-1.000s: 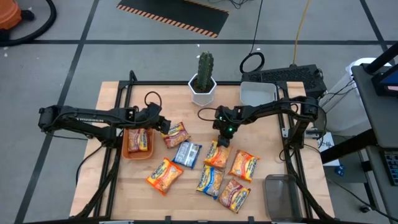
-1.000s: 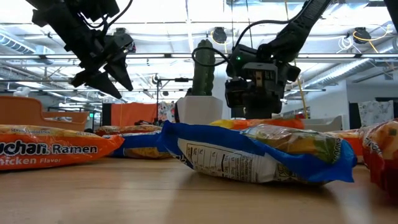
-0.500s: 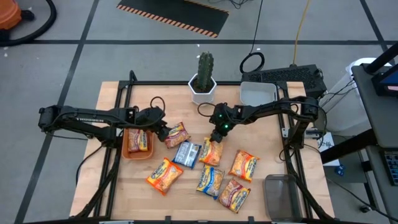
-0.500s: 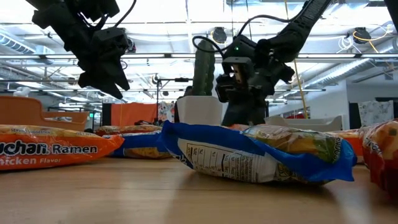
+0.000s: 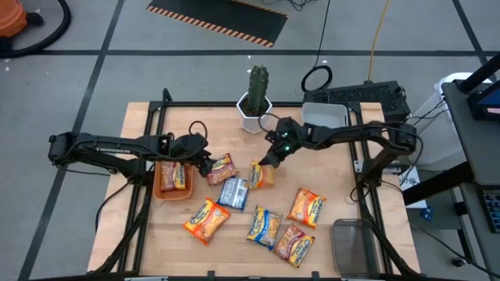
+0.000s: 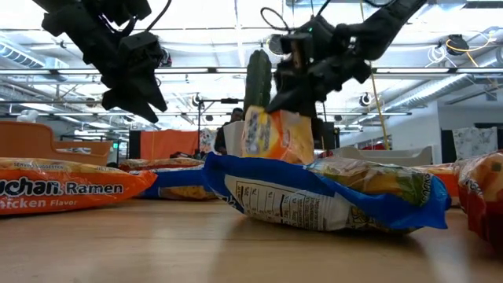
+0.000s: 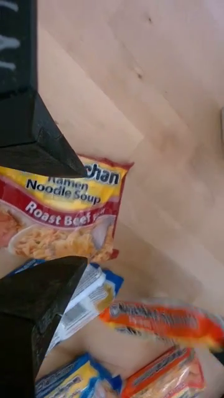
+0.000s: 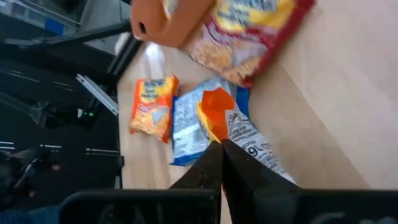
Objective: Sort Maruchan noodles
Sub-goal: Put the middle orange noodle pack into the gray bin
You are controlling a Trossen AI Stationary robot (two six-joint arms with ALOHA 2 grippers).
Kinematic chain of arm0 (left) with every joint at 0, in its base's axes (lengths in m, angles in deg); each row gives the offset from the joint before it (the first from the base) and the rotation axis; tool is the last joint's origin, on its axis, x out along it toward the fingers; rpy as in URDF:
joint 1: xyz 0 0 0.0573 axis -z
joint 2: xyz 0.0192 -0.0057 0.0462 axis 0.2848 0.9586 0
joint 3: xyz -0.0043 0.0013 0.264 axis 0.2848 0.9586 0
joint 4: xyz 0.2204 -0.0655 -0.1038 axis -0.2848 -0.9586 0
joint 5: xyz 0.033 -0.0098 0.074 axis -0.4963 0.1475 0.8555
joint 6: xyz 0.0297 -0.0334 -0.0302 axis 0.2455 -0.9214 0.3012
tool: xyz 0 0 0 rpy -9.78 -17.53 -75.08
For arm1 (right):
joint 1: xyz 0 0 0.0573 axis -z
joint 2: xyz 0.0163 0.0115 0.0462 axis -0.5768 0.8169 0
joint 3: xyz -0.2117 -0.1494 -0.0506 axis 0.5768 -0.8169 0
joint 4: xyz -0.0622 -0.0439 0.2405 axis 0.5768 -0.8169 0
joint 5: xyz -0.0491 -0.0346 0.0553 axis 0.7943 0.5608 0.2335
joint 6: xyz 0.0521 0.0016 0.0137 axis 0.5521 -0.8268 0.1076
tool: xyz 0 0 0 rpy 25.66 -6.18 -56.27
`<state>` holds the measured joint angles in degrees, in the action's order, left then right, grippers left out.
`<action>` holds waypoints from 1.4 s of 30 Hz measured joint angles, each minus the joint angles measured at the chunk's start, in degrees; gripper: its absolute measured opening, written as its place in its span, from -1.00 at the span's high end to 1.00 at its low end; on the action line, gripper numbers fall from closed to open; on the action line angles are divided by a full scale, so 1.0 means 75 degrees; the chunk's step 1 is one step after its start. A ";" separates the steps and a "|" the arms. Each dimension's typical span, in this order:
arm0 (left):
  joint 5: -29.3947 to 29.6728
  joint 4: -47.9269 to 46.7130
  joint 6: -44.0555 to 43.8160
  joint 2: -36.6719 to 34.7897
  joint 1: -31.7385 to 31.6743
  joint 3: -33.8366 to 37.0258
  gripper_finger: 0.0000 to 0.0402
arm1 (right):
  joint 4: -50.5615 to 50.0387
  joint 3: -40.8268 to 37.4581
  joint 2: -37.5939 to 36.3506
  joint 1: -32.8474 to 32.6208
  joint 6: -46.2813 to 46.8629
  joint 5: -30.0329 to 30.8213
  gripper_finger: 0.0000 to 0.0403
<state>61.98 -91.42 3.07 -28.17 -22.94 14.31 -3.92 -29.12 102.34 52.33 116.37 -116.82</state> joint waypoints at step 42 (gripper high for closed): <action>-0.0523 0.2601 0.0238 -0.0058 0.0020 0.0003 -0.26 | -0.0514 0.0006 -0.2571 0.0639 0.0584 0.1497 1.00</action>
<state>58.06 -71.91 4.85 -28.61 -22.79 14.34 -7.78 -29.07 83.05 57.12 120.75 -105.59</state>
